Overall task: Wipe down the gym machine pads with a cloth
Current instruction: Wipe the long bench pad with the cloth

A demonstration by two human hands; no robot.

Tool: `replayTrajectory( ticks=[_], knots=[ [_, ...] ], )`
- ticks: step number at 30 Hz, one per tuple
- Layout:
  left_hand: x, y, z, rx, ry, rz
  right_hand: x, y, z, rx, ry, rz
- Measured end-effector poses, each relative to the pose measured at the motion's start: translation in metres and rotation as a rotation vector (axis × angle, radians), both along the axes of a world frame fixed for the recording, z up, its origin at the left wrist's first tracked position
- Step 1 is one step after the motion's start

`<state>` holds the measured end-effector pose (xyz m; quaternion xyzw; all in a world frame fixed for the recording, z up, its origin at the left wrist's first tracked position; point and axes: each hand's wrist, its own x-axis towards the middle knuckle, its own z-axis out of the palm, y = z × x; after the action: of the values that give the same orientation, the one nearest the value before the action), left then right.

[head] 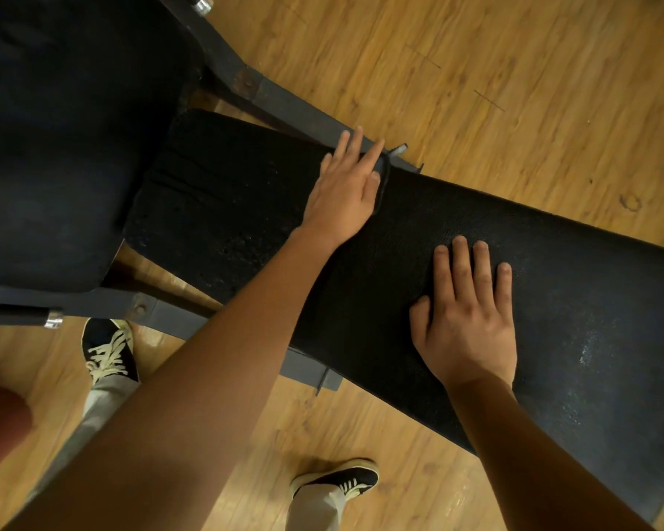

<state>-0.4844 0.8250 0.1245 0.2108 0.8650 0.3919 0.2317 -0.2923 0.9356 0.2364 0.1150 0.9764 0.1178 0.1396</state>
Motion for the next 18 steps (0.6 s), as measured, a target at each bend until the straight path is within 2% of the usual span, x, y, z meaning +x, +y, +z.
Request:
replayTrajectory(
  ticks=[4,9,12,18],
  knots=[
    [-0.009,0.001,-0.001,0.009,-0.005,-0.020,0.000,0.000,-0.001,-0.004,0.008,-0.002],
    [0.045,-0.037,0.000,0.023,0.007,-0.022,0.000,-0.001,-0.001,-0.015,0.011,-0.007],
    [0.067,-0.052,0.002,0.007,-0.049,0.020,0.000,0.000,-0.001,-0.018,0.014,-0.006],
    [0.024,-0.025,-0.002,0.023,-0.042,0.022,0.000,0.000,-0.001,-0.007,0.018,0.001]
  ],
)
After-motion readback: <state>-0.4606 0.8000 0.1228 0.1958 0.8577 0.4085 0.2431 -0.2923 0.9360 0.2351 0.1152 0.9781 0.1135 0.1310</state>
